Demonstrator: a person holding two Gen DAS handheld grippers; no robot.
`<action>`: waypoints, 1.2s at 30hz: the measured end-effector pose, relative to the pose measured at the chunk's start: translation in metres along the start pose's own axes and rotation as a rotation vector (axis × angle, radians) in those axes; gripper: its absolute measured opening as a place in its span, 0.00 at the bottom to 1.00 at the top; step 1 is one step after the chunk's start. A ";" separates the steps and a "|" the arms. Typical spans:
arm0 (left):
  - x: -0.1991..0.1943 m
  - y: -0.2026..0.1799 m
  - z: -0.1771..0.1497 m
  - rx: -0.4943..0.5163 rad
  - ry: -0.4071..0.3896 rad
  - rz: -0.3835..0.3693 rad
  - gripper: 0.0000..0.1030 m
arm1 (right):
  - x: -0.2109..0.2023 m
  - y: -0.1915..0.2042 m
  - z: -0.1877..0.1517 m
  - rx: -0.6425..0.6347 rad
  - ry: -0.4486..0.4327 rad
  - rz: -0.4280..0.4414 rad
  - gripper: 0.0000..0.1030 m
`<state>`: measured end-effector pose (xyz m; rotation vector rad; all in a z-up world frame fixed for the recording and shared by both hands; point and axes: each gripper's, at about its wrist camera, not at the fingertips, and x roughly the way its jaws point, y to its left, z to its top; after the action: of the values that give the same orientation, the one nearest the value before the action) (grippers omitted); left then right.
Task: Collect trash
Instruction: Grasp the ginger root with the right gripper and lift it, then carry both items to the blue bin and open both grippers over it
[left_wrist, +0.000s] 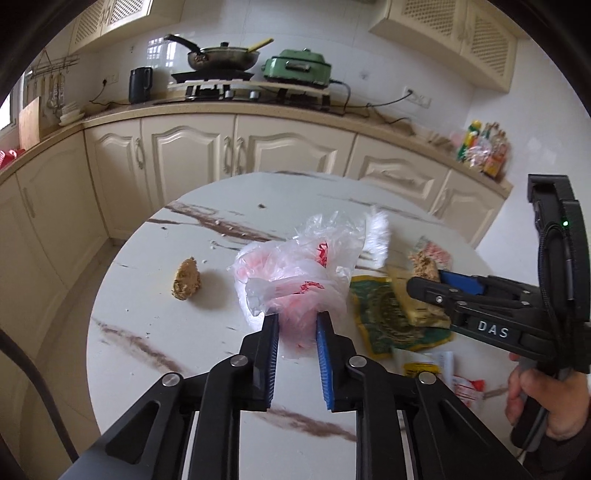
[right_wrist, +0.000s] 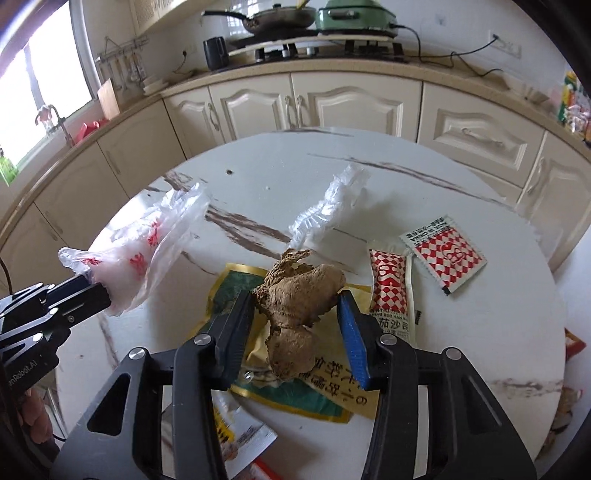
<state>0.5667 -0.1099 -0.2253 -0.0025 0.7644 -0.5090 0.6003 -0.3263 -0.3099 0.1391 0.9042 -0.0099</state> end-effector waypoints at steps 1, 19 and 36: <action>-0.005 0.001 -0.002 0.004 -0.005 -0.008 0.14 | -0.006 0.000 -0.001 0.003 -0.014 -0.002 0.43; -0.174 0.047 -0.051 -0.040 -0.195 -0.006 0.14 | -0.104 0.125 -0.003 -0.130 -0.178 0.145 0.43; -0.270 0.202 -0.168 -0.289 -0.180 0.231 0.14 | -0.015 0.373 -0.037 -0.400 -0.045 0.404 0.43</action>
<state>0.3807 0.2167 -0.2062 -0.2230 0.6456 -0.1726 0.5869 0.0474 -0.2770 -0.0531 0.8044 0.5385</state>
